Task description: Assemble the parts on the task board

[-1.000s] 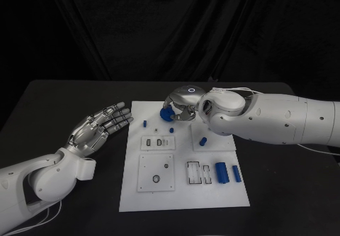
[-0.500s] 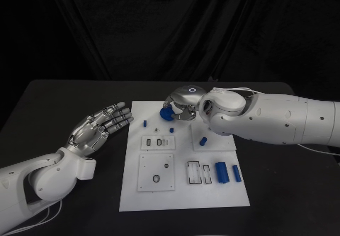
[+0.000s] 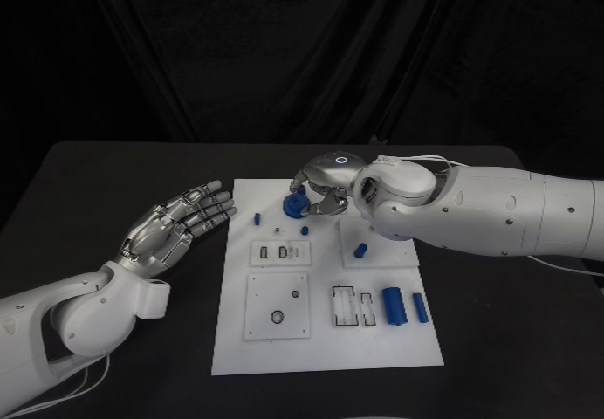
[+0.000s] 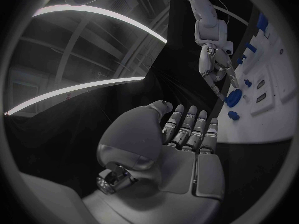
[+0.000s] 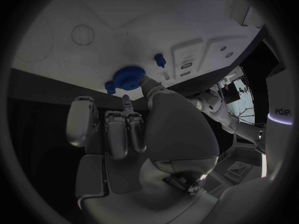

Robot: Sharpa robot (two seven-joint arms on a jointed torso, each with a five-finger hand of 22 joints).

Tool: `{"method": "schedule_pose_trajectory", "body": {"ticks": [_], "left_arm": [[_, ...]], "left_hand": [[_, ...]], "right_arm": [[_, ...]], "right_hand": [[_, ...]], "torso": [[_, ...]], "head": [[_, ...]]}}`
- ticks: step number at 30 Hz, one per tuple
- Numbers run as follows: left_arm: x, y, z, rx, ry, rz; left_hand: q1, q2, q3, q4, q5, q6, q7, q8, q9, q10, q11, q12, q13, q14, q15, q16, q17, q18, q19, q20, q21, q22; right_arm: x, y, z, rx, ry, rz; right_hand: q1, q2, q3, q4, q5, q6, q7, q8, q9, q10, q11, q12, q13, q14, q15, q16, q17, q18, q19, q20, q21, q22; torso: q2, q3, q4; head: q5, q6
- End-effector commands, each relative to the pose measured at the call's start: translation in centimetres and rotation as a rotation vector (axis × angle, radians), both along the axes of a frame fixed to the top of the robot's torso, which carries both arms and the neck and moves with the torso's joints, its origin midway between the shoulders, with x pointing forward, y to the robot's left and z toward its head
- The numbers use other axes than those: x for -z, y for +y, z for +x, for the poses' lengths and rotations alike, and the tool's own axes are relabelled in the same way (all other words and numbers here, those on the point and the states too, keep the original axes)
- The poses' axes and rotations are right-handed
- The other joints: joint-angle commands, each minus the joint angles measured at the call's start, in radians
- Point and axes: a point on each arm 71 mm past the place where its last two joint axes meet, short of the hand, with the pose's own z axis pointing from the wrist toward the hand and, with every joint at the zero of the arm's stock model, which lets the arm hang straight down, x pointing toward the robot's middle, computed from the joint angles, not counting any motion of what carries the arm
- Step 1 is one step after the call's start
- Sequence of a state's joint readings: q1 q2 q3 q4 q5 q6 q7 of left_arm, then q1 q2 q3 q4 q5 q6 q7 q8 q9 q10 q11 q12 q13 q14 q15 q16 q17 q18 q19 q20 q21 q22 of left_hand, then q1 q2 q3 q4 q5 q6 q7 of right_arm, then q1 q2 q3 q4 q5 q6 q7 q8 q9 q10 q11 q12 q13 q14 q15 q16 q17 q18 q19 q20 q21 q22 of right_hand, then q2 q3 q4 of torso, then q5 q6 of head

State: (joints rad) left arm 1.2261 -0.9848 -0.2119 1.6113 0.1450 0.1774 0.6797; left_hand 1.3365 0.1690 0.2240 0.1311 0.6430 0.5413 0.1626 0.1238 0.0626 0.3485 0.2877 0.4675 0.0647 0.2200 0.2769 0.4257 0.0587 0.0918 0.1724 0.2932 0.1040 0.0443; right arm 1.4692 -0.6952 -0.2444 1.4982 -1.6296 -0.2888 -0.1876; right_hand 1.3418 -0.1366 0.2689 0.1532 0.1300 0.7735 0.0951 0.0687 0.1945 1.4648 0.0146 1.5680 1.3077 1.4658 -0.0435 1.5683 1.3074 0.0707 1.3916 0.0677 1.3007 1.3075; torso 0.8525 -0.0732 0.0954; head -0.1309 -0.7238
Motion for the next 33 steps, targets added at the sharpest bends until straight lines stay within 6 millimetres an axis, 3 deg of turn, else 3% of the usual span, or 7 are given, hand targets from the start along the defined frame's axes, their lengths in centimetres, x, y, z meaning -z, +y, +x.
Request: {"method": "schedule_pose_trajectory", "body": {"ticks": [1, 11, 15, 19, 26, 29, 33], "left_arm": [[-0.3, 0.0, -0.1, 0.0, -0.031, -0.037], [-0.3, 0.1, -0.1, -0.002, -0.031, -0.037], [-0.4, 0.2, -0.2, -0.003, -0.032, -0.039], [-0.5, 0.5, -0.4, -0.014, -0.042, -0.047], [-0.6, 0.4, -0.4, -0.018, -0.052, -0.057], [-0.6, 0.3, -0.4, -0.013, -0.051, -0.058], [-0.6, 0.3, -0.5, -0.014, -0.05, -0.057]], "left_hand": [[-0.012, 0.0, 0.005, -0.001, -0.003, -0.001, 0.041, 0.003, 0.001, 0.004, 0.006, 0.003, 0.001, 0.0, 0.007, 0.004, 0.001, -0.015, 0.001, 0.0, 0.003, -0.002], [-0.012, 0.0, 0.005, -0.001, -0.003, -0.001, 0.041, 0.003, 0.001, 0.004, 0.006, 0.003, 0.001, 0.0, 0.007, 0.004, 0.001, -0.015, 0.001, 0.0, 0.003, -0.002], [-0.012, 0.0, 0.005, -0.001, -0.003, -0.001, 0.041, 0.003, 0.001, 0.004, 0.006, 0.003, 0.001, 0.0, 0.007, 0.004, 0.001, -0.015, 0.001, 0.0, 0.003, -0.002], [-0.016, 0.0, 0.014, -0.001, -0.003, 0.011, 0.041, 0.007, 0.003, 0.007, 0.007, 0.006, 0.002, 0.005, 0.008, 0.015, 0.002, -0.016, 0.004, -0.001, 0.005, -0.001], [-0.02, -0.004, 0.025, -0.002, 0.0, 0.022, 0.04, 0.011, 0.005, 0.015, 0.007, 0.011, 0.002, 0.014, 0.007, 0.029, 0.003, -0.016, 0.01, -0.001, 0.009, 0.0], [-0.021, -0.004, 0.026, -0.002, 0.001, 0.022, 0.04, 0.012, 0.005, 0.015, 0.007, 0.011, 0.002, 0.014, 0.007, 0.03, 0.003, -0.016, 0.009, -0.001, 0.009, 0.0], [-0.021, -0.004, 0.027, -0.002, 0.001, 0.022, 0.04, 0.012, 0.005, 0.016, 0.007, 0.012, 0.002, 0.015, 0.008, 0.03, 0.003, -0.016, 0.009, -0.001, 0.008, 0.0]], "right_arm": [[0.1, -0.2, 0.0, 0.007, 0.008, 0.008], [0.0, -1.1, 0.0, 0.021, 0.0, 0.025], [-0.5, -2.3, -0.5, 0.006, -0.038, 0.075], [-1.4, -4.4, -1.5, -0.001, -0.089, 0.134], [-3.1, -9.8, -3.4, 0.072, -0.126, 0.223], [-3.3, -12.3, -4.1, 0.131, -0.116, 0.244], [-3.0, -14.7, -4.7, 0.191, -0.114, 0.261]], "right_hand": [[-0.012, 0.0, -0.008, 0.001, -0.006, -0.003, 0.0, 0.002, -0.001, 0.106, -0.008, 0.003, 0.263, 0.105, -0.008, 0.003, 0.263, 0.005, -0.003, -0.007, -0.008, 0.089], [-0.015, 0.011, -0.02, 0.013, -0.005, 0.013, 0.005, 0.011, -0.003, 0.106, -0.005, 0.003, 0.263, 0.105, -0.006, 0.003, 0.263, 0.005, -0.003, -0.006, -0.012, 0.089], [-0.008, 0.026, -0.025, 0.02, 0.027, 0.057, 0.008, 0.032, 0.0, 0.106, -0.002, 0.003, 0.263, 0.105, -0.004, 0.003, 0.263, 0.001, 0.01, -0.004, 0.003, 0.101], [-0.002, 0.032, -0.026, 0.024, 0.041, 0.075, 0.007, 0.038, 0.0, 0.106, -0.004, 0.003, 0.263, 0.105, -0.005, 0.003, 0.263, -0.002, 0.02, -0.004, 0.016, 0.11], [0.039, 0.034, -0.012, 0.014, 0.132, 0.139, 0.005, 0.061, 0.003, 0.106, -0.007, 0.003, 0.263, 0.105, -0.009, 0.003, 0.263, -0.009, 0.04, -0.008, 0.042, 0.13], [0.052, 0.025, -0.011, 0.01, 0.125, 0.143, 0.002, 0.059, 0.0, 0.106, -0.008, 0.003, 0.263, 0.105, -0.009, 0.003, 0.263, -0.01, 0.042, -0.008, 0.045, 0.133], [0.057, 0.015, -0.016, 0.023, 0.086, 0.145, 0.003, 0.053, -0.005, 0.106, -0.007, 0.003, 0.263, 0.105, -0.009, 0.003, 0.263, -0.01, 0.042, -0.008, 0.045, 0.135]], "torso": [[0.0, -0.0003, 0.0001], [0.0, 0.0004, -0.0002], [0.0, 0.0007, 0.0], [0.0, 0.0005, 0.0001], [0.0, 0.0005, -0.0011], [-0.002, -0.0012, -0.0004], [-0.002, 0.0002, -0.0064]], "head": [[0.0, 0.0], [0.004, 0.002], [0.003, 0.014], [0.002, 0.017], [-0.005, 0.018], [-0.014, 0.023], [-0.014, 0.022]]}}
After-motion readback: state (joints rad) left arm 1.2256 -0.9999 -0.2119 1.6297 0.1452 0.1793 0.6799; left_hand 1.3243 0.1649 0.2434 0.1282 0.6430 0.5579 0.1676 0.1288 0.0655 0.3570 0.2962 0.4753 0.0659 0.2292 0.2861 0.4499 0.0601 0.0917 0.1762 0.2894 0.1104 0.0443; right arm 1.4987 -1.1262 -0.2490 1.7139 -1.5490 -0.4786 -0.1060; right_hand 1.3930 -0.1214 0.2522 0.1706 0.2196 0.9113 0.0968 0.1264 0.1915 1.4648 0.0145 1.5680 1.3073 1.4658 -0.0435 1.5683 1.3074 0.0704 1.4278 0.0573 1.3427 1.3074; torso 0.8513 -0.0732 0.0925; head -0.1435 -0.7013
